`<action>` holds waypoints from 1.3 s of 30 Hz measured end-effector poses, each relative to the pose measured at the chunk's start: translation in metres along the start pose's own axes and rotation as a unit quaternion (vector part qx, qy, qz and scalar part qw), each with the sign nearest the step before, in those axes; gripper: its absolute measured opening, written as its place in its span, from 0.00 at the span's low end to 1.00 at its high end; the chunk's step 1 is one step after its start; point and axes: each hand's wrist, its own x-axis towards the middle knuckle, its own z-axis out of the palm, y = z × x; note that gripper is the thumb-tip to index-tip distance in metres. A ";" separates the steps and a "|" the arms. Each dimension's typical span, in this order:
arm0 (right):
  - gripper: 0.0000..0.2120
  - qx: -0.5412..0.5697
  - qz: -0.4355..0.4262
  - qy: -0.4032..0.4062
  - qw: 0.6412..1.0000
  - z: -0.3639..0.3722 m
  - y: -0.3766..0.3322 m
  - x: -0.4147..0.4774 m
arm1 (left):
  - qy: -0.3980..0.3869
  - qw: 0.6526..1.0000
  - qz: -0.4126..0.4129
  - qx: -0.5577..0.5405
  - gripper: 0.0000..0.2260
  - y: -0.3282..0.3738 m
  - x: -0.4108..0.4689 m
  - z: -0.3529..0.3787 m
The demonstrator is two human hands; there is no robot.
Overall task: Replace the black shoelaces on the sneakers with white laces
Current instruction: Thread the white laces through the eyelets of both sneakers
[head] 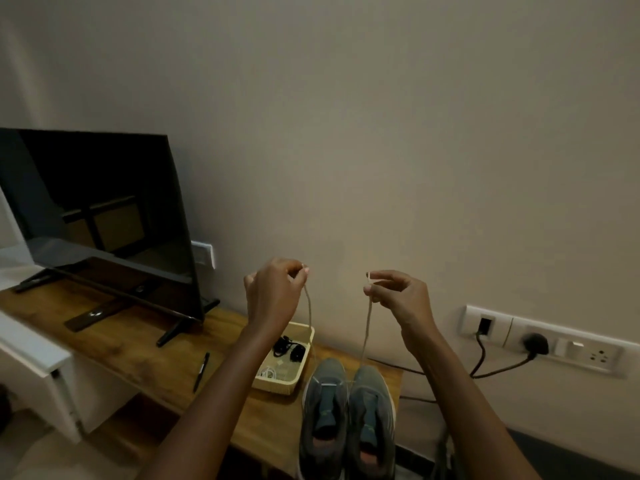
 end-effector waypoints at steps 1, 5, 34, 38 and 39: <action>0.09 -0.011 0.000 0.002 1.000 -0.001 0.011 0.003 | 0.012 1.000 -0.028 0.005 0.09 -0.011 -0.004 0.007; 0.06 -0.067 0.029 0.017 0.997 0.000 0.075 0.019 | 0.007 0.987 -0.141 0.076 0.10 -0.066 -0.033 0.044; 0.09 -0.567 0.008 -0.224 0.793 0.064 0.283 0.033 | -0.339 0.898 -0.276 0.054 0.16 -0.145 -0.096 0.199; 0.10 -0.570 -0.002 -0.231 0.789 0.066 0.283 0.033 | -0.332 0.904 -0.264 0.051 0.16 -0.147 -0.098 0.199; 0.10 -0.571 -0.005 -0.233 0.787 0.066 0.282 0.033 | -0.331 0.906 -0.259 0.051 0.16 -0.148 -0.099 0.199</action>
